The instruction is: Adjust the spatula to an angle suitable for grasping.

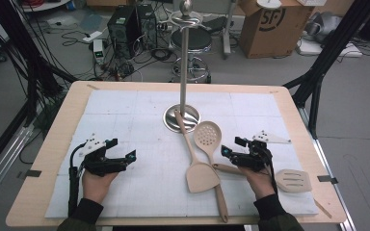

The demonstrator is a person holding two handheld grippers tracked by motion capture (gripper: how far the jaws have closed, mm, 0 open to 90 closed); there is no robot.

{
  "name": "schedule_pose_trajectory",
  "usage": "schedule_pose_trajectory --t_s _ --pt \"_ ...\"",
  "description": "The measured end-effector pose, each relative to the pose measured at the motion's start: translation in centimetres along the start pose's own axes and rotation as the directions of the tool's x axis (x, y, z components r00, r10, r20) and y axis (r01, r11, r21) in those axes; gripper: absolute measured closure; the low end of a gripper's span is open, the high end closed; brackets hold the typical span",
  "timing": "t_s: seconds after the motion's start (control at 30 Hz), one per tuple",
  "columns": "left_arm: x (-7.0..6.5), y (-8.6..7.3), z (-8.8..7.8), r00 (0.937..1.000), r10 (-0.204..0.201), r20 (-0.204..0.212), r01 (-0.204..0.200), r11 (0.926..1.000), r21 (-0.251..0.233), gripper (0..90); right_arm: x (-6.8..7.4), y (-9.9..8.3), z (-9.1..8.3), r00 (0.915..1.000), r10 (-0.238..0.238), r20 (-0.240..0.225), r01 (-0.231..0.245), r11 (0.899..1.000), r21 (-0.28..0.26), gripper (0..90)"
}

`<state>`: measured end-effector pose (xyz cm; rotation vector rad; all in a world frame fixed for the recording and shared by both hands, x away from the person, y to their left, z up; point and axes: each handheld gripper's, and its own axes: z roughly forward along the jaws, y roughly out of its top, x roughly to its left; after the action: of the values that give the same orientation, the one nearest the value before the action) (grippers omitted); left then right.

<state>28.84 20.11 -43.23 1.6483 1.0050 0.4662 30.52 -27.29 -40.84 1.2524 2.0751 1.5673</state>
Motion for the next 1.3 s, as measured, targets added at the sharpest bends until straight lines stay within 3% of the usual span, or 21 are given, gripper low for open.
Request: schedule_pose_trajectory --t_s 0.33,0.4,0.57,0.67,0.77,1.03,1.17,1.3 --pt "-0.1 0.0 0.0 1.0000 -0.003 0.006 0.003 1.0000 0.001 10.0 0.4 0.6 0.8 0.9993 0.027 -0.026 -0.027 1.000 0.007 32.7" --pt "-0.1 0.0 0.0 1.0000 -0.003 0.005 0.003 1.0000 0.001 10.0 0.6 0.7 1.1 0.9990 0.026 -0.036 -0.025 1.000 0.017 41.4" --pt "-0.1 0.0 0.0 1.0000 -0.001 0.005 0.001 1.0000 0.003 10.0 1.5 0.9 2.2 0.9976 0.007 -0.068 -0.004 0.999 0.042 49.7" --pt "-0.1 0.0 0.0 1.0000 -0.002 0.007 0.002 1.0000 0.002 10.0 2.0 1.0 3.1 0.9973 0.019 -0.071 -0.013 0.997 0.078 57.5" --pt "-0.1 -0.1 0.1 1.0000 -0.006 0.006 0.006 1.0000 0.004 10.0 2.3 1.0 4.0 0.9959 0.052 -0.074 -0.042 0.991 0.124 64.7" --pt "0.0 -0.1 0.0 1.0000 -0.008 0.004 0.008 1.0000 0.003 10.0 2.7 1.2 5.5 0.9945 0.057 -0.087 -0.039 0.980 0.195 76.7" --pt "0.0 -0.1 0.0 1.0000 -0.007 0.004 0.007 1.0000 0.003 10.1 2.9 1.4 6.3 0.9946 0.053 -0.089 -0.032 0.973 0.228 89.6" --pt "0.0 -0.1 0.0 1.0000 -0.006 0.003 0.006 1.0000 0.003 10.1 2.9 1.5 7.4 0.9940 0.066 -0.087 -0.038 0.957 0.287 89.6"
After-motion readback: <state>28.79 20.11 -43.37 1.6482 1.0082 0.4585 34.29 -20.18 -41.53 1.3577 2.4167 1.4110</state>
